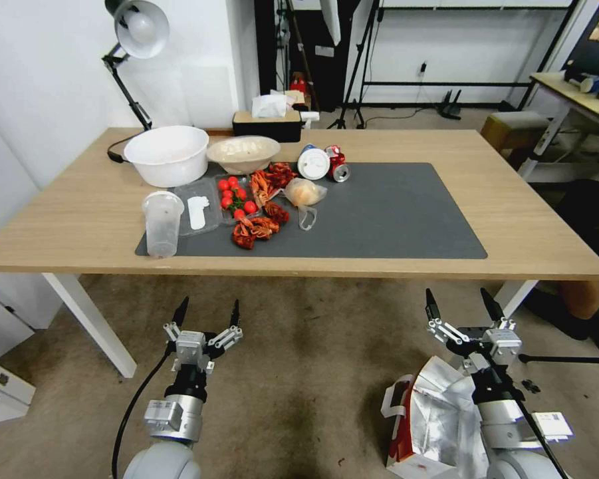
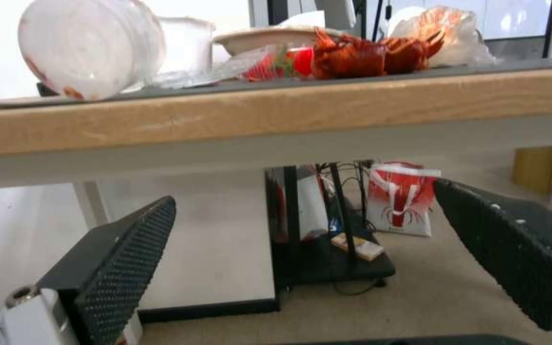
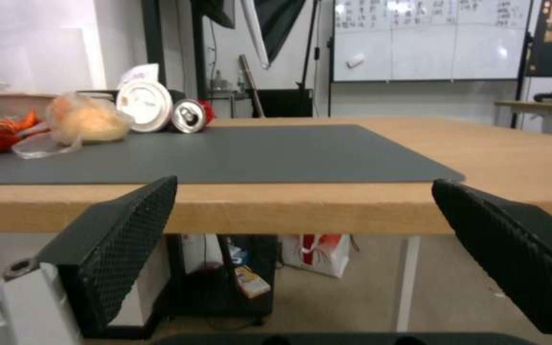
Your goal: Pick up the food delivery bag from the floor and place it on the table.
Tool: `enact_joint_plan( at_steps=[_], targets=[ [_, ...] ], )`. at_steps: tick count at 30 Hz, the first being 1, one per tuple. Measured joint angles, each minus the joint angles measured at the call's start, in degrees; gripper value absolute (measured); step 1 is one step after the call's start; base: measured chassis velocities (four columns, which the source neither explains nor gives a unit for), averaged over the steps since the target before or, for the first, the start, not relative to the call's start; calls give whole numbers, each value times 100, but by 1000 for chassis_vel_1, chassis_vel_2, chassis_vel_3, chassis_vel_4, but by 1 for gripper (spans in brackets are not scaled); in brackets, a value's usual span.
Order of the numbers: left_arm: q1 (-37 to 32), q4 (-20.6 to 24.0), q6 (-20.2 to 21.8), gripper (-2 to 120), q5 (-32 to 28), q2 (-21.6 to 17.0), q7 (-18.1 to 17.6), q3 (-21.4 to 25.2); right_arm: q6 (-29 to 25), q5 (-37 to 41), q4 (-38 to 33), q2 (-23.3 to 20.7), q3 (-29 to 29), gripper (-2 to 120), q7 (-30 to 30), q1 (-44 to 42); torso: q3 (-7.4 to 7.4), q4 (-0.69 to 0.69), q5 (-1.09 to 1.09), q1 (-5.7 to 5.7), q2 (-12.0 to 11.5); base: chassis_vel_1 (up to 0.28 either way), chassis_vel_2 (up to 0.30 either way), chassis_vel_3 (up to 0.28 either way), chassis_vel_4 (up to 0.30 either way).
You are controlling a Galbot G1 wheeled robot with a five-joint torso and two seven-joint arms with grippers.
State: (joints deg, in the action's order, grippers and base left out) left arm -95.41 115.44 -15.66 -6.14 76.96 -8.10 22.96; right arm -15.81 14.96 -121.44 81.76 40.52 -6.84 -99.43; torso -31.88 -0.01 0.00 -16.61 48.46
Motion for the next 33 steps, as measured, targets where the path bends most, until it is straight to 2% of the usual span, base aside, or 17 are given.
enact_joint_plan(
  at_steps=[33],
  targets=[
    [-22,-172,-67,100,91,71,47,-76,261,26,4,-54,-57,100,247,163,501,0,0,360,-859,0,0,0,0]
  ],
)
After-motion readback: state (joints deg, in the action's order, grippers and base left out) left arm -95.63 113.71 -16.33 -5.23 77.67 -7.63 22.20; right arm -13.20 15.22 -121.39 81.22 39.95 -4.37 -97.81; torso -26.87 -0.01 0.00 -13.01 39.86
